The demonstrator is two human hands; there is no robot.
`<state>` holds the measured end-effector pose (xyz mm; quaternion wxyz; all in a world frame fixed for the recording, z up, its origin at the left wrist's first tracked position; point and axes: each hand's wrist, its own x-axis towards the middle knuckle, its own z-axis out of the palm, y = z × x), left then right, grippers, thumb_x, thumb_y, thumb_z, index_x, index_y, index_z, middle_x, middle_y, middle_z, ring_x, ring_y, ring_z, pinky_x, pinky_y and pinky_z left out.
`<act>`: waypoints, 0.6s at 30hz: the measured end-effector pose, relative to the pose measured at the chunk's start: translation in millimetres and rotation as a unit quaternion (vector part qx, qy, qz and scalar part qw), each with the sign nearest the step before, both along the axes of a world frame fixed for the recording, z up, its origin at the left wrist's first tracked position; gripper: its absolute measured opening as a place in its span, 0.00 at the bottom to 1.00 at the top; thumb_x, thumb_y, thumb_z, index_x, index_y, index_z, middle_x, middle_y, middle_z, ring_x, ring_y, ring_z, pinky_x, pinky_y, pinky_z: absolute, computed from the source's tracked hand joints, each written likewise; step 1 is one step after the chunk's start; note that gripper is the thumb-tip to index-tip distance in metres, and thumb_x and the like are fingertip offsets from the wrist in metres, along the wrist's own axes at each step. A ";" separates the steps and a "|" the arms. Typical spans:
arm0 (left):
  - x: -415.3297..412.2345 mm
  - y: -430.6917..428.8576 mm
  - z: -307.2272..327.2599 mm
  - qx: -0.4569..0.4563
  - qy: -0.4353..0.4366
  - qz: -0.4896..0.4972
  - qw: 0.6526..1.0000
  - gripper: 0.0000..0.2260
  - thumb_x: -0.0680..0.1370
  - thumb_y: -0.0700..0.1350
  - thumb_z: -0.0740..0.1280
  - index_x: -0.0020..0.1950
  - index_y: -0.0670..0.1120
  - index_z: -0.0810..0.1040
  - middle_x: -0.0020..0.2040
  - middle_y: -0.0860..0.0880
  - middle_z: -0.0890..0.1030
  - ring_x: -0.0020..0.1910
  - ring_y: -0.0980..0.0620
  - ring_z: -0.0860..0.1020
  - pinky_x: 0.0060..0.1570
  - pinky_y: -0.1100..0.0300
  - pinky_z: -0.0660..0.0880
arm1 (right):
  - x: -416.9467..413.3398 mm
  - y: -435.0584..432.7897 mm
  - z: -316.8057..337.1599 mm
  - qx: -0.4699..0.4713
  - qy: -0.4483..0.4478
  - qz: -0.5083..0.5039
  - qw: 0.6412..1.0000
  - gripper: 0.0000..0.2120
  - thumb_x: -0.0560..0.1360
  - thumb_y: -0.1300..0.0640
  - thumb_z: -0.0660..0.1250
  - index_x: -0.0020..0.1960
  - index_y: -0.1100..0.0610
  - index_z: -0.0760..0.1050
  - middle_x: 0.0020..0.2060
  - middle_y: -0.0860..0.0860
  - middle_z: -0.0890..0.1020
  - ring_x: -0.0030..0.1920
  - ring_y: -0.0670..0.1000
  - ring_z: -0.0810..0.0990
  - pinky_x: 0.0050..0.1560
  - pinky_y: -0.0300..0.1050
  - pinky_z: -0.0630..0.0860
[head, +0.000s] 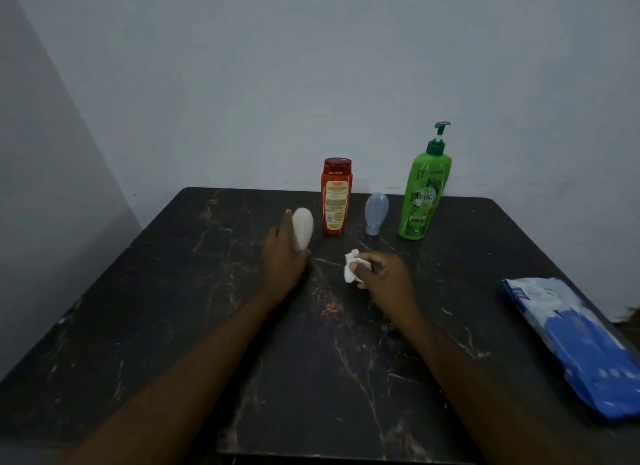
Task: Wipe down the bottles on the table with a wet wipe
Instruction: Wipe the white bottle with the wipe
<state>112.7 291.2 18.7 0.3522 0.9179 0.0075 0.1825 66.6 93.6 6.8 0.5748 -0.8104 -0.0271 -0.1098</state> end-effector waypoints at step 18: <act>-147.3 -47.1 -22.2 0.038 0.004 -0.245 0.969 0.24 0.70 0.49 0.81 0.65 0.49 0.82 0.57 0.53 0.83 0.55 0.56 0.78 0.58 0.61 0.74 | -140.5 -59.3 -12.0 -0.129 -0.007 -0.156 0.979 0.11 0.77 0.57 0.69 0.59 0.55 0.81 0.53 0.47 0.82 0.52 0.42 0.78 0.59 0.39 0.74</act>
